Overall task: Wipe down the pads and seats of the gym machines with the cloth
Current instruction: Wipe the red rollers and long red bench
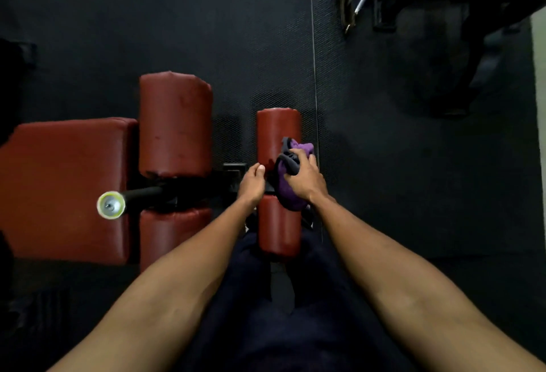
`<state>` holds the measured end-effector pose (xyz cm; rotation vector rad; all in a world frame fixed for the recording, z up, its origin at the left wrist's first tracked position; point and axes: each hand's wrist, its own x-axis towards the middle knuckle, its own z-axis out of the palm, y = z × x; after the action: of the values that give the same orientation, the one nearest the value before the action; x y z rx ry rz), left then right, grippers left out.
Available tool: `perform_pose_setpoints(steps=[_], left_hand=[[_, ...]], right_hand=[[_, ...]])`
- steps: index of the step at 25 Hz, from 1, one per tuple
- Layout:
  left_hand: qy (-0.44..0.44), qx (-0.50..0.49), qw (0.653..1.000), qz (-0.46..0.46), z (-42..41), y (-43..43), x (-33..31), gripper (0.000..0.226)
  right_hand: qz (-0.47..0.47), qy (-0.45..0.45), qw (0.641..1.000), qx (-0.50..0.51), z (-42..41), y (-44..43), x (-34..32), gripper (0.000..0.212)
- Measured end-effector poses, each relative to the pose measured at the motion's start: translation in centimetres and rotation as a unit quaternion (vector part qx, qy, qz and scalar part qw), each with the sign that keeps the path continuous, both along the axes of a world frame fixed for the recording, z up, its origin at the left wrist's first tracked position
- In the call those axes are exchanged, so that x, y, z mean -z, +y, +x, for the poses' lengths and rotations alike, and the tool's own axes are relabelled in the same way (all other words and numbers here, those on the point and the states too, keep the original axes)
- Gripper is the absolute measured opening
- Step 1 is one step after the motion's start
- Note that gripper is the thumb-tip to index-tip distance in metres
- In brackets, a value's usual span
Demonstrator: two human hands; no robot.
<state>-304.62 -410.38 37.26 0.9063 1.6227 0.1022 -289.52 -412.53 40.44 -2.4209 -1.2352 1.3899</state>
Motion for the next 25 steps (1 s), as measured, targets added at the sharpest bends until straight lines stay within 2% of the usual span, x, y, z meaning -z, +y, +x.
perform_pose_setpoints(steps=[5, 13, 21, 25], left_hand=[[0.019, 0.048, 0.998, 0.038, -1.1, -3.4, -6.3, 0.048], [0.063, 0.009, 0.993, 0.103, -4.2, -9.8, -14.1, 0.046], [0.119, -0.029, 0.973, 0.196, -11.8, -17.1, -17.8, 0.043], [0.126, -0.084, 0.966, 0.207, -15.6, -18.6, -18.3, 0.042]], right_hand=[[0.012, -0.008, 1.0, -0.018, -0.8, -4.9, -5.9, 0.058], [0.053, 0.001, 0.988, -0.145, -4.3, -12.5, -11.4, 0.062], [0.099, 0.003, 0.963, -0.251, -10.5, -16.2, -15.1, 0.069], [0.117, 0.04, 0.95, -0.287, -14.0, -17.3, -15.8, 0.085]])
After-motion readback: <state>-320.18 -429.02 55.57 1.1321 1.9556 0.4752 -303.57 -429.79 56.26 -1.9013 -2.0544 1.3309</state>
